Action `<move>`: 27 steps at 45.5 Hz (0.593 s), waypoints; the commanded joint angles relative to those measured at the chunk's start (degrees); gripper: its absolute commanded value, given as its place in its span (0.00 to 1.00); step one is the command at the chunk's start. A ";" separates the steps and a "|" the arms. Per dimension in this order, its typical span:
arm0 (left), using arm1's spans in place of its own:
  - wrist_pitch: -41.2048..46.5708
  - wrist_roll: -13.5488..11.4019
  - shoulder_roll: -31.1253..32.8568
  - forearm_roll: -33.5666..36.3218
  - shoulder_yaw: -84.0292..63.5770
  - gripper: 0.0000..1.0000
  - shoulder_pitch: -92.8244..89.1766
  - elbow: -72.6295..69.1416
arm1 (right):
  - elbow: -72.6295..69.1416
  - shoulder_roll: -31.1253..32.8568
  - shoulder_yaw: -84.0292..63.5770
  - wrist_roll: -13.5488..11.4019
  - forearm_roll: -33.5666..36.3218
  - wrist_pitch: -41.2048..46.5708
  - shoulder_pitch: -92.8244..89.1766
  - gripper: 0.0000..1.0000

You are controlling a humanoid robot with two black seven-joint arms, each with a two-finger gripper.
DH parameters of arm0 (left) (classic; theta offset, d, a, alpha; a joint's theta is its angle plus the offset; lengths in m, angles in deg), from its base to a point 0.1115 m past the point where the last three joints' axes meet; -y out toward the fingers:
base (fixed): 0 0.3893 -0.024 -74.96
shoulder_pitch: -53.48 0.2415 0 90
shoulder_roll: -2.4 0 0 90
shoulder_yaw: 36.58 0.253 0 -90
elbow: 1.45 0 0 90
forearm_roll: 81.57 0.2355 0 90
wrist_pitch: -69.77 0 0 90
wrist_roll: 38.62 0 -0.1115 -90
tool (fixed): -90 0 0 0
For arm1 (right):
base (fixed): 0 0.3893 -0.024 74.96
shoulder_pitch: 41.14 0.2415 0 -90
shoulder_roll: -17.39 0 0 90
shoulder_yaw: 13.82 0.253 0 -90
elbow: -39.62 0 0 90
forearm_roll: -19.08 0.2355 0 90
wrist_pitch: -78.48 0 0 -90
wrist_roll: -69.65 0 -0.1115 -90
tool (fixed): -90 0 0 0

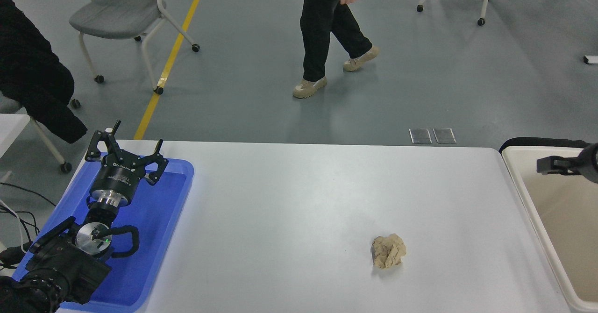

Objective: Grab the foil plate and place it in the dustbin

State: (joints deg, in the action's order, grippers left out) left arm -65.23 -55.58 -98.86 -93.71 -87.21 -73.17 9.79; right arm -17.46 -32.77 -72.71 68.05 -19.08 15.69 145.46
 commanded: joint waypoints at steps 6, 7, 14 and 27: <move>0.00 0.00 -0.16 0.01 0.00 1.00 0.09 -0.08 | -12.35 -6.61 -6.32 0.11 10.29 17.07 21.95 1.00; 0.00 0.00 -0.16 0.01 0.00 1.00 0.09 -0.08 | -12.70 -7.14 -6.32 0.11 10.99 17.79 22.74 1.00; 0.00 0.00 -0.16 0.01 0.00 1.00 0.09 -0.08 | -17.01 -11.18 -6.06 0.11 16.53 17.79 28.02 1.00; 0.00 0.00 -0.16 0.01 0.00 1.00 0.18 -0.08 | -18.51 -23.92 -5.44 0.11 25.41 17.79 31.89 1.00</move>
State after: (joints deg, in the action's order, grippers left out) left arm -65.23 -55.61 -99.01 -93.71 -87.21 -73.04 9.73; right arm -33.79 -47.01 -78.03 68.14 -0.44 32.18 172.84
